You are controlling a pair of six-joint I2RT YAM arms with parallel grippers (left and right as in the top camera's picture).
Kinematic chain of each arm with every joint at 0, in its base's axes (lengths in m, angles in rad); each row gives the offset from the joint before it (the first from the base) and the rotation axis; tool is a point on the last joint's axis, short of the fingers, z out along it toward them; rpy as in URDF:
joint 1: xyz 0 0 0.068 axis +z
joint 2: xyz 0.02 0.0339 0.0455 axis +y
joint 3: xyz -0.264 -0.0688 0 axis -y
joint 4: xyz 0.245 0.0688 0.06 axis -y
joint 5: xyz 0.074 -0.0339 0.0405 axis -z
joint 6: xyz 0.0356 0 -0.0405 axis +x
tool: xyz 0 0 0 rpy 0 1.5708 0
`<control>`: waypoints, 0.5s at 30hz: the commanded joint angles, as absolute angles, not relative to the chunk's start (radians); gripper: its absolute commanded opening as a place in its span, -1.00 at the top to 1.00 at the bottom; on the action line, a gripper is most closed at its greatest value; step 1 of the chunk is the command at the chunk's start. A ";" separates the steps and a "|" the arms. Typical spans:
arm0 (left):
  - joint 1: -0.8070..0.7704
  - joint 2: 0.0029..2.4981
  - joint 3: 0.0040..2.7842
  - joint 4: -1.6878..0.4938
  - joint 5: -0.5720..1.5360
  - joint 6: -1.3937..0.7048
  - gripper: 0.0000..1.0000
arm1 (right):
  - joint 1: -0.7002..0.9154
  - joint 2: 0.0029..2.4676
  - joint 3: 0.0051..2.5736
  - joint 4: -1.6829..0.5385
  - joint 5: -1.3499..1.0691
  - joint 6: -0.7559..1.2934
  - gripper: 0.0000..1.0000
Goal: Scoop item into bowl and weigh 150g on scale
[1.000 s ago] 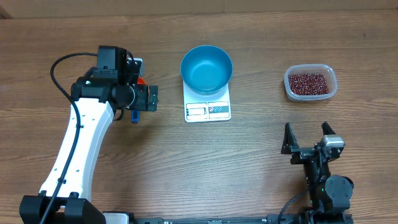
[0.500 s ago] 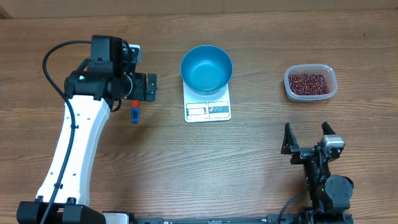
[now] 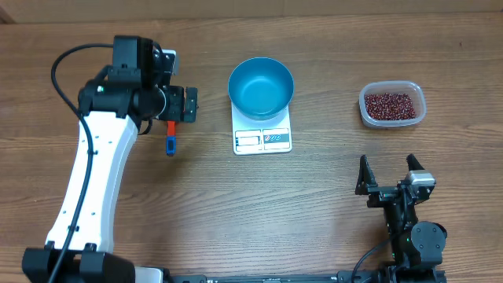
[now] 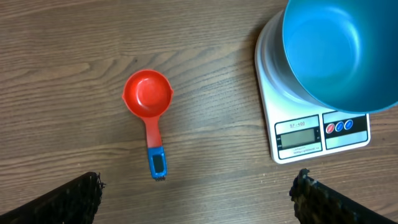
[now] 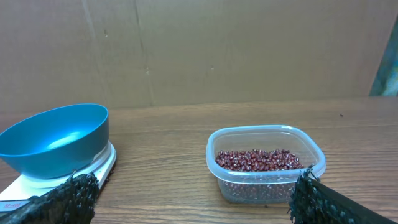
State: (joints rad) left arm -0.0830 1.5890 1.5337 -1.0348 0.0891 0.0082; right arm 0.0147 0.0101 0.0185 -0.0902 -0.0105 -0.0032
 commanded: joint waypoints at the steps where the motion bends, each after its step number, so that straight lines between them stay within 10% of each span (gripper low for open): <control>1: -0.077 1.649 1.617 -1.066 0.106 0.031 -0.99 | 0.022 0.003 0.008 -0.084 -0.001 -0.001 -1.00; 15: -0.077 1.700 1.652 -1.072 0.124 0.038 -0.99 | 0.022 0.003 0.008 -0.084 -0.001 -0.001 -1.00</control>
State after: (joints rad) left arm -0.0830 1.6966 1.6241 -1.0702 0.1032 0.0086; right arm 0.0147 0.0101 0.0185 -0.0898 -0.0105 -0.0036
